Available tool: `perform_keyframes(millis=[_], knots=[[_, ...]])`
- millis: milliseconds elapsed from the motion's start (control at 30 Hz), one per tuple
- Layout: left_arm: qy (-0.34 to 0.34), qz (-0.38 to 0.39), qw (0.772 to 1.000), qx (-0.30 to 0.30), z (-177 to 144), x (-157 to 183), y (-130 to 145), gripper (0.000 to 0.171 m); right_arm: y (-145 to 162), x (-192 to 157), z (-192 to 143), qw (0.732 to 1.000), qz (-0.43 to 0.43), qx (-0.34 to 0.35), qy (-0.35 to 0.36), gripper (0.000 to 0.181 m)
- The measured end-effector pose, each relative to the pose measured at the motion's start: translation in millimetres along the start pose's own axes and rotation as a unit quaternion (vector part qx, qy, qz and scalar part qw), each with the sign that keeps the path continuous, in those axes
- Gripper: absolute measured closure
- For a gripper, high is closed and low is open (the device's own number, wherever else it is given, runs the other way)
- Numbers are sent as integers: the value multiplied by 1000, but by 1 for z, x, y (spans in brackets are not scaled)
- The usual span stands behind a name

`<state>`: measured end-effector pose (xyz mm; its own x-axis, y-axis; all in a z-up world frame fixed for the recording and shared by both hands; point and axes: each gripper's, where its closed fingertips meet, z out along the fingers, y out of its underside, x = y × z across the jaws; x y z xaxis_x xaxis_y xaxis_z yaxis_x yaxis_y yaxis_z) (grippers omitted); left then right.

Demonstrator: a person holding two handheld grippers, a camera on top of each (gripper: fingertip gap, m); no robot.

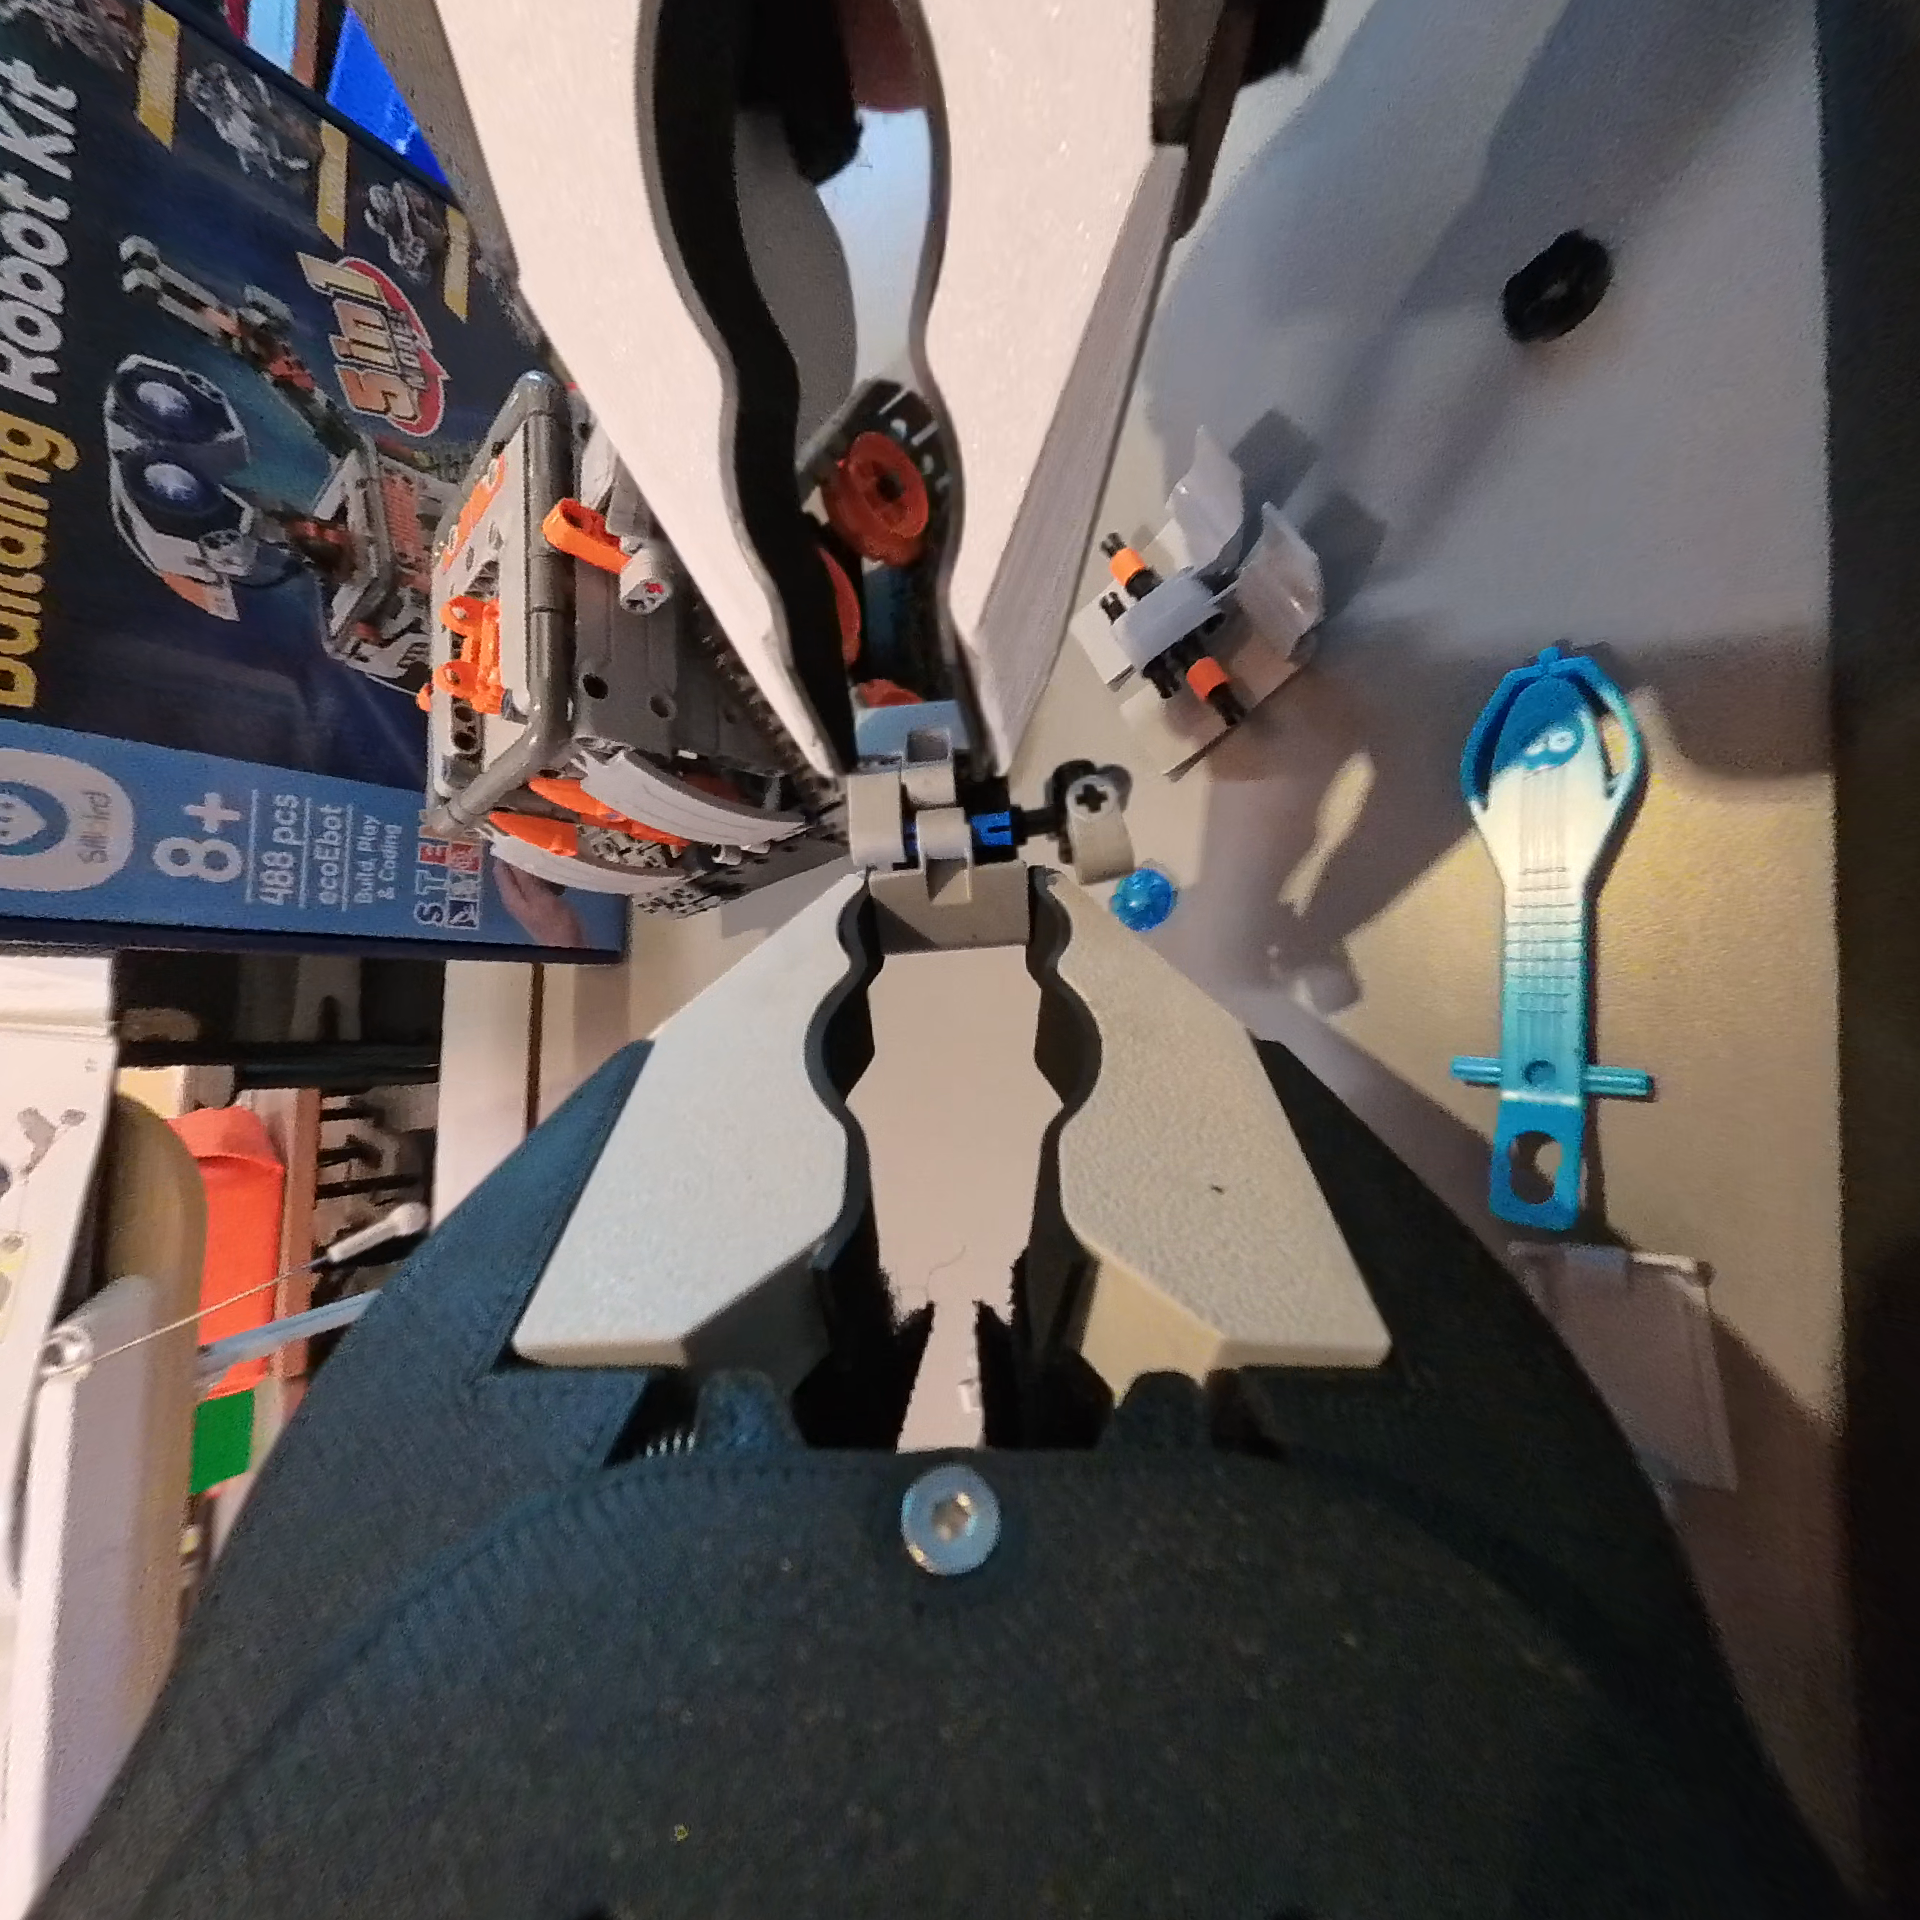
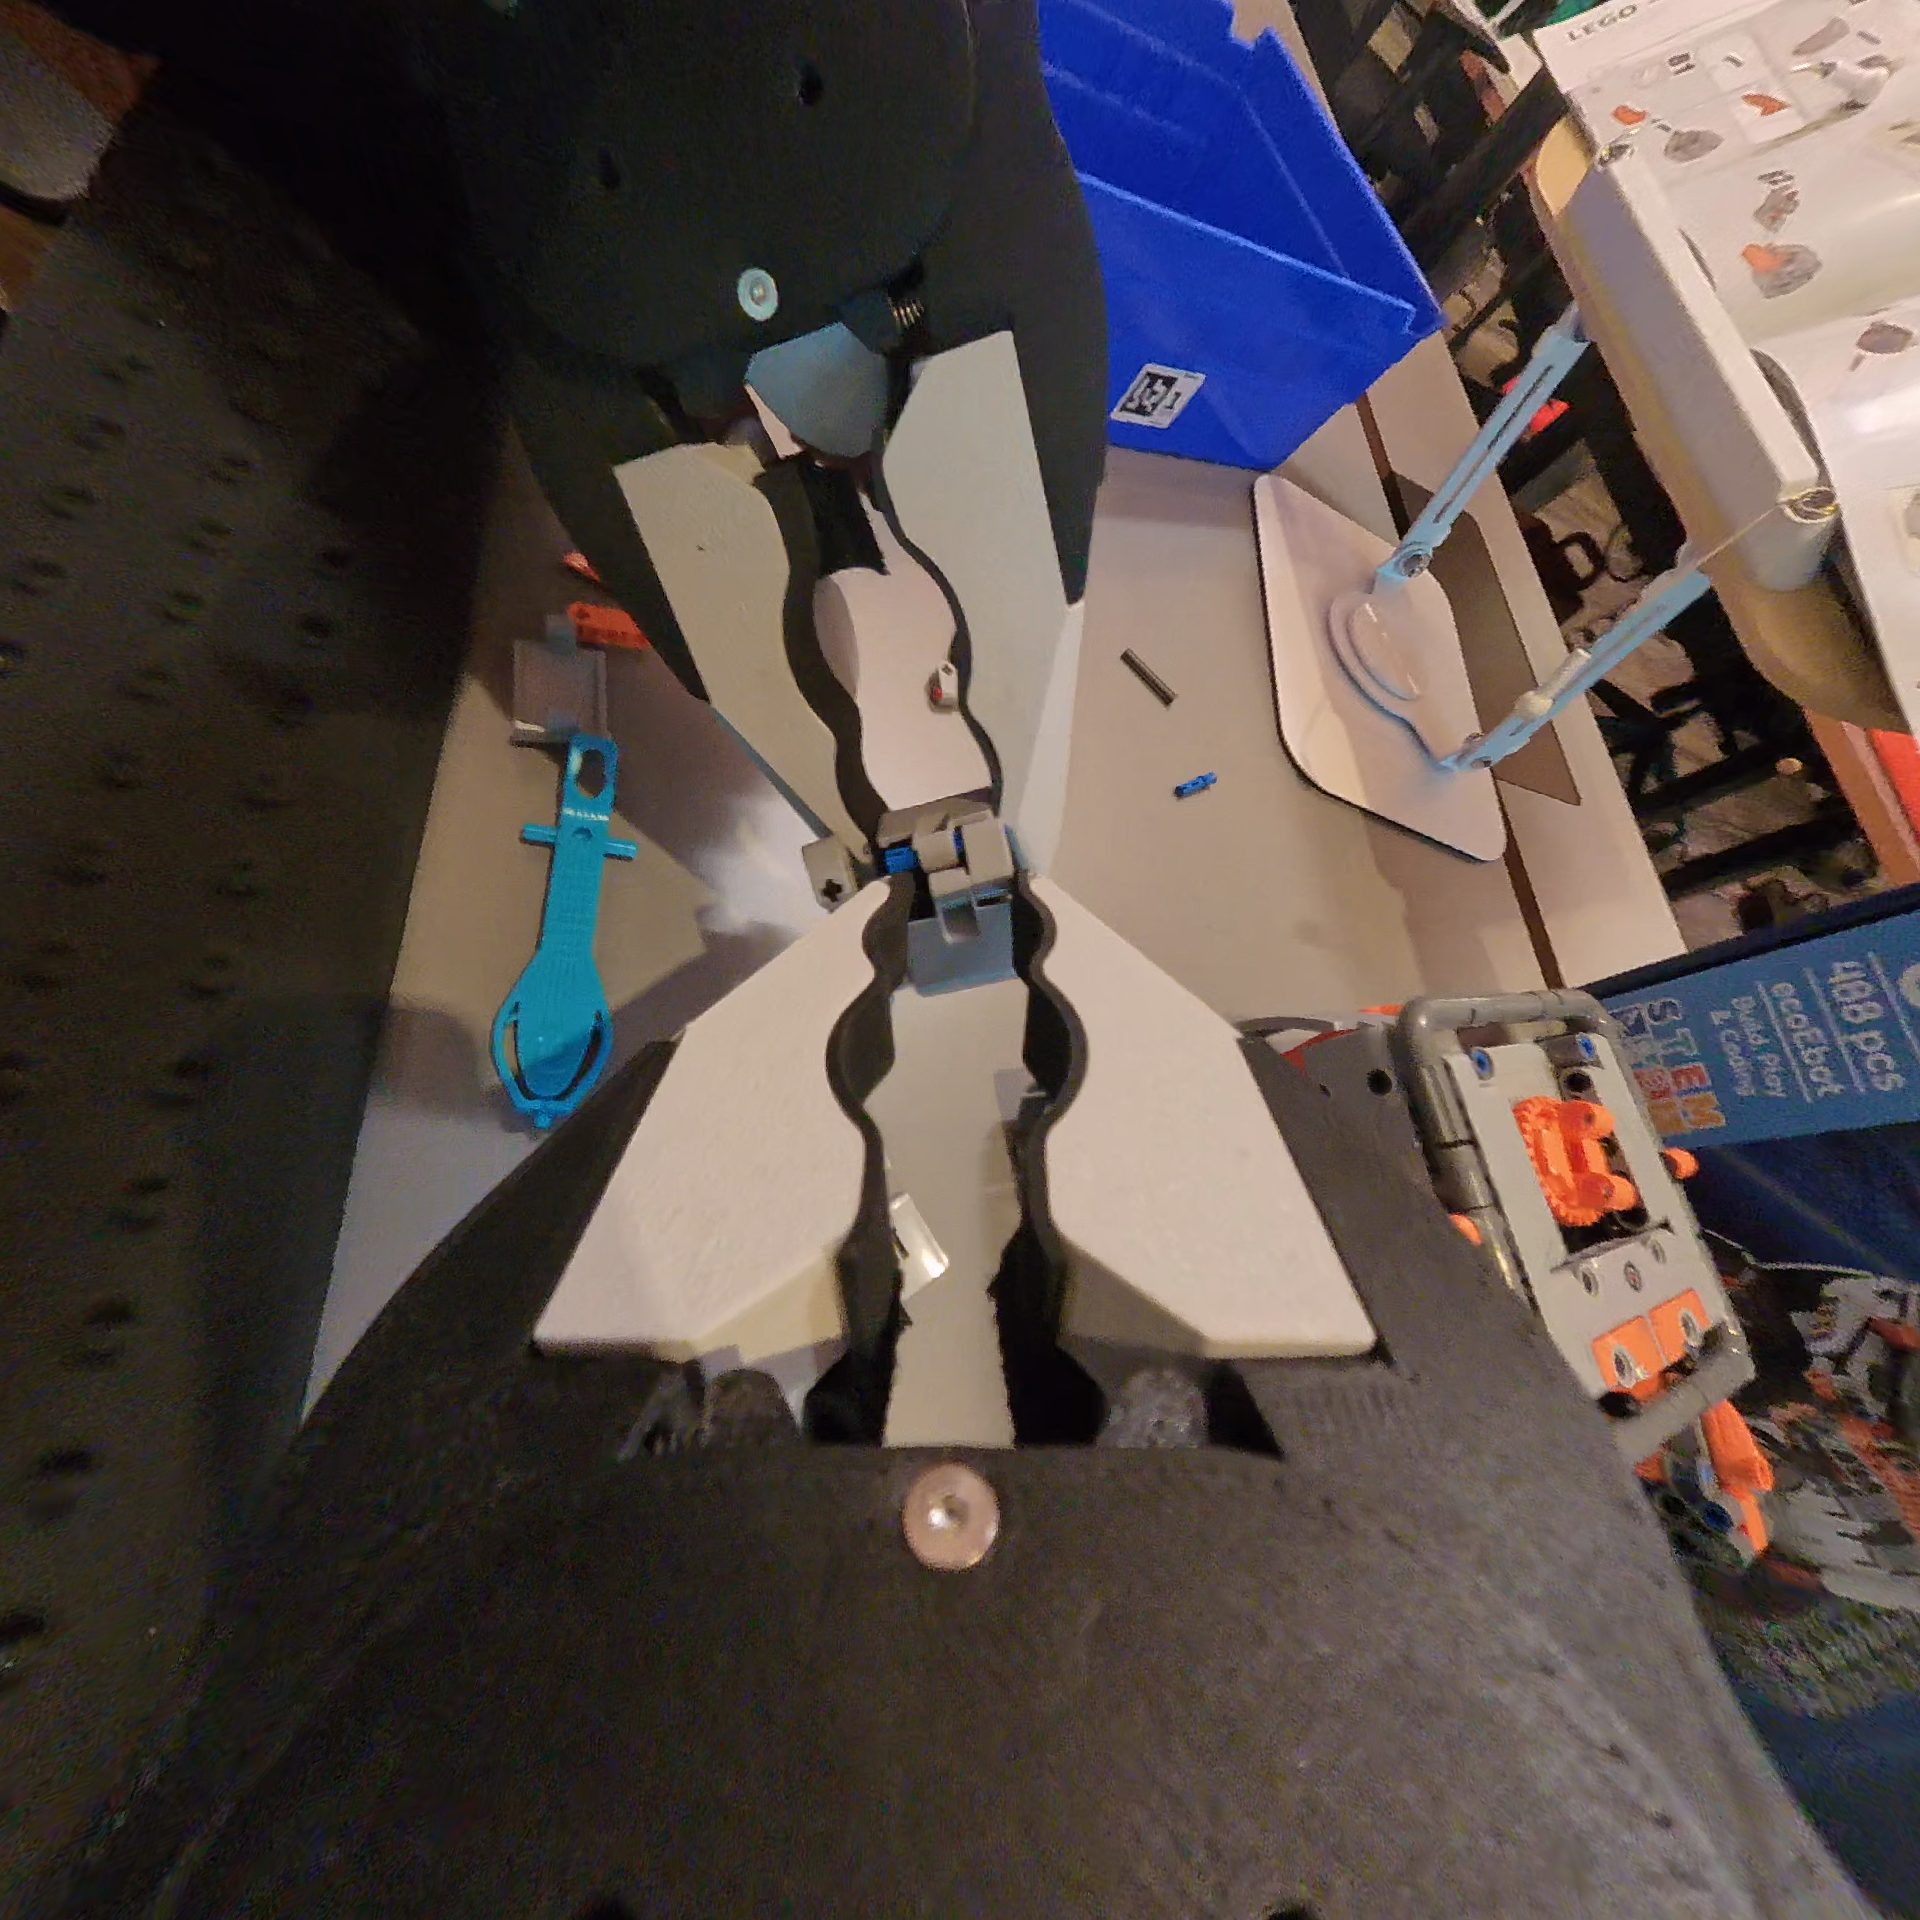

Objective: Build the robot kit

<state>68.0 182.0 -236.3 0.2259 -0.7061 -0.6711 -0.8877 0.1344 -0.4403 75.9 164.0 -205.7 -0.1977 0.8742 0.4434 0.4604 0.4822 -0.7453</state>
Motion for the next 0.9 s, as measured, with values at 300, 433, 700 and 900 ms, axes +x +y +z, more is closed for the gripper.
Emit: perform_keyframes(millis=[300, 433, 700, 900], knots=[[1, 12, 1000, 4, 1, 5, -5, 147, 6, -1, 3, 998, -49, -34, 22, 167], [-22, 24, 999, 1, -1, -1, -4, 148, 3, 3, 4, 999, -28, -23, 31, 168], [-72, 80, 994, -23, -1, -5, -2, 148, 5, 6, 7, 999, 23, -14, 24, 168], [-69, 63, 995, -19, -1, -7, 0, 148, 3, 8, 8, 999, 43, -4, 22, 168]])
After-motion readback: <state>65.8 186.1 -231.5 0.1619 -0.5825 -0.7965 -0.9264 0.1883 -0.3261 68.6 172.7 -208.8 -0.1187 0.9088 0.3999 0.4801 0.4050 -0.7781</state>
